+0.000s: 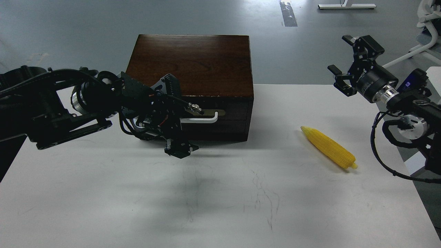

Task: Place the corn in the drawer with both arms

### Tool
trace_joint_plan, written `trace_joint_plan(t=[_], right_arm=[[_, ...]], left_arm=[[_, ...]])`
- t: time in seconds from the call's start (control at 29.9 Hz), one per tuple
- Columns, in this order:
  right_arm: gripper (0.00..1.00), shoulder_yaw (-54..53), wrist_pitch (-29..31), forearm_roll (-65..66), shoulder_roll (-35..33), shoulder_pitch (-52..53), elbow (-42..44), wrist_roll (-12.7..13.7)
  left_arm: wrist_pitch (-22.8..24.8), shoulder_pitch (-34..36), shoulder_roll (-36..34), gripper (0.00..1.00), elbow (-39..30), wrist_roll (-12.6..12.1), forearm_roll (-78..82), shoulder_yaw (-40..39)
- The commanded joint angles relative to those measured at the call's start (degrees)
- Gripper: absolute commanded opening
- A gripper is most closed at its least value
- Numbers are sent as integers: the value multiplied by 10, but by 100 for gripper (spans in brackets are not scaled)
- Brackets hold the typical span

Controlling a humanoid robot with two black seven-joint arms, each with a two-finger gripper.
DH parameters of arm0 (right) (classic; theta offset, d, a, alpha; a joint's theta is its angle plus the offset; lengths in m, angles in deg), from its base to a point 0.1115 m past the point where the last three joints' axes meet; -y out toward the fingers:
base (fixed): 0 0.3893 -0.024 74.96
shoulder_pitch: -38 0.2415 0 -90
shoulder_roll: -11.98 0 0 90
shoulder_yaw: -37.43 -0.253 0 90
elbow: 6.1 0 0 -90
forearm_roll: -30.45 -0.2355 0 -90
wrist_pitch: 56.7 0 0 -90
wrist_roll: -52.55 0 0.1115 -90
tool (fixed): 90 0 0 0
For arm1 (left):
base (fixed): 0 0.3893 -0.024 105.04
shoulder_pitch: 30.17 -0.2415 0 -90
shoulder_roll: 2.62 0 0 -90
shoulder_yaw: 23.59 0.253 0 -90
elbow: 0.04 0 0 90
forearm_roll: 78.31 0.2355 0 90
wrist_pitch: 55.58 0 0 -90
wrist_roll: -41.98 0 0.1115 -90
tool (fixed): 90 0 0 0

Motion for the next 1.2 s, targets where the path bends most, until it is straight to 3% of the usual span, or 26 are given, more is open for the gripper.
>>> trace_joint_plan(t=[0.0,0.4,1.17], right_arm=[[100,0,0,0,0,-1,0,0],[100,0,0,0,0,-1,1,0],[100,0,0,0,0,-1,1,0]], left_arm=[[0,1,2,99,1,0,0,6],[0,1,4,99,-9,0,0,5],[0,4,-34,99,-111,0,0,36]])
